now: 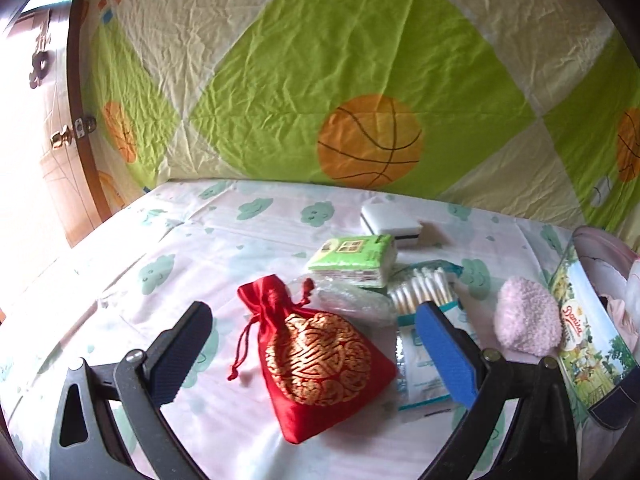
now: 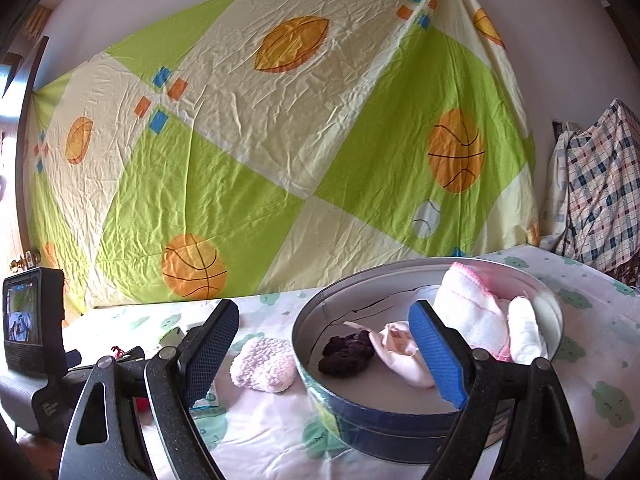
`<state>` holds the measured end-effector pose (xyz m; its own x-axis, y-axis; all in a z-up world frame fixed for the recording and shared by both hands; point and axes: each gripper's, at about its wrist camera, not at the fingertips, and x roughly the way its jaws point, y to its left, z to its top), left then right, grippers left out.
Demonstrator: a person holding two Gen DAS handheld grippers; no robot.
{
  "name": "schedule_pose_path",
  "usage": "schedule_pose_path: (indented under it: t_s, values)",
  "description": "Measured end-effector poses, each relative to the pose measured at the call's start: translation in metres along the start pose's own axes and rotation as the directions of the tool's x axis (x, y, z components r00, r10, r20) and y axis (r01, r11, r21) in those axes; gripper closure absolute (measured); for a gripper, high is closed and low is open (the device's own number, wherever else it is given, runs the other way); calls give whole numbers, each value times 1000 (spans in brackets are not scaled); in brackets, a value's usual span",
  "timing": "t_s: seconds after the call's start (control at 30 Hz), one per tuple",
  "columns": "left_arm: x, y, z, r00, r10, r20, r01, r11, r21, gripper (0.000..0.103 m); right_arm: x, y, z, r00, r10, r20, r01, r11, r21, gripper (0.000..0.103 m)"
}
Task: Organize soft objects
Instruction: 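Move both tools from the tin toward the red pouch and swab bag, then grasp the red satin drawstring pouch with the left tool while the right tool grasps the cotton swab bag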
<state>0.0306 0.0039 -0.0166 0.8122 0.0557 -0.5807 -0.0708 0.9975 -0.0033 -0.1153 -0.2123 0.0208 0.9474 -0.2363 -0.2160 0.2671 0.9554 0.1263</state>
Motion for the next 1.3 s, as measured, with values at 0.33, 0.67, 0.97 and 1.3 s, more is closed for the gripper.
schedule_pose_path:
  t_s: [0.33,0.67,0.97,1.3]
  values:
    - [58,19,-2,966,-25,-256,-1,995,-100,4,13,45,-11,993,93,-72,-96,994,-49,15]
    - [73,32,-1,944,-96,-316,106,994,13,4,38,65,-17,974,126,-188,-140,988,-59,15]
    - [75,61,4,934,-177,-311,215,972,91,24,67,92,-28,926,159,-342,-204,974,-99,15]
    - [65,68,7,924,-252,-289,284,956,74,71,111,122,-44,849,171,-500,-255,961,-105,15]
